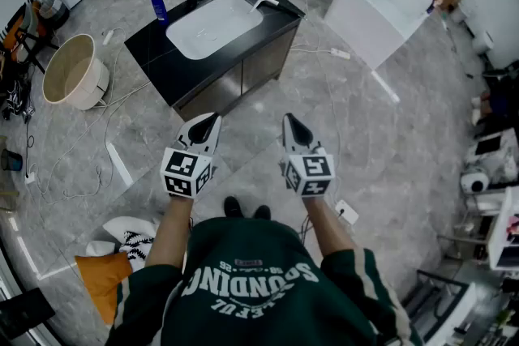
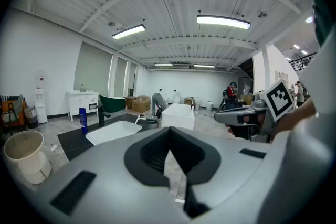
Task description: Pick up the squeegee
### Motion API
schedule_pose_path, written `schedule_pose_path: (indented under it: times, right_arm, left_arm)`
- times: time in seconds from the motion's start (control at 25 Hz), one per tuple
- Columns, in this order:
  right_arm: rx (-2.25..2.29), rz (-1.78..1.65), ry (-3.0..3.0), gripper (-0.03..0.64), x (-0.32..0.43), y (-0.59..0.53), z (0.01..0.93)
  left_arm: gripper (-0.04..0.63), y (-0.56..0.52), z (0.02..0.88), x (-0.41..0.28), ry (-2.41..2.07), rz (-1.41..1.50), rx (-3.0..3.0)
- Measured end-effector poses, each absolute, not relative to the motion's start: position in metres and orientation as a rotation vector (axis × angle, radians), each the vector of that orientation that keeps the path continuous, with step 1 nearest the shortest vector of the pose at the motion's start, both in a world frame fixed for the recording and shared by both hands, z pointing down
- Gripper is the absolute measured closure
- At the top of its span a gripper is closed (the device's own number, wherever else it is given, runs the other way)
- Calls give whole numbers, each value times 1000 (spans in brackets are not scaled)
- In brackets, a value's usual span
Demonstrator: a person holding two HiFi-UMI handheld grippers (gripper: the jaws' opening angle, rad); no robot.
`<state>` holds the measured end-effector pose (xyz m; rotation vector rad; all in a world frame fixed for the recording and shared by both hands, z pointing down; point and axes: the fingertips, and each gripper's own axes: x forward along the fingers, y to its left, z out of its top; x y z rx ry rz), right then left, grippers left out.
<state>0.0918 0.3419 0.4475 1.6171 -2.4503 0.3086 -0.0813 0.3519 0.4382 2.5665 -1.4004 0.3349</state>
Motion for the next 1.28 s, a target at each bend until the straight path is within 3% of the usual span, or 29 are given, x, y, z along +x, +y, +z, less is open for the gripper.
schedule_pose_path:
  times: [1.28]
  right_arm:
    - [1699,361,-2391,615,80,302,470]
  left_arm:
    - [594,298,462,-80,-1250,350,2632]
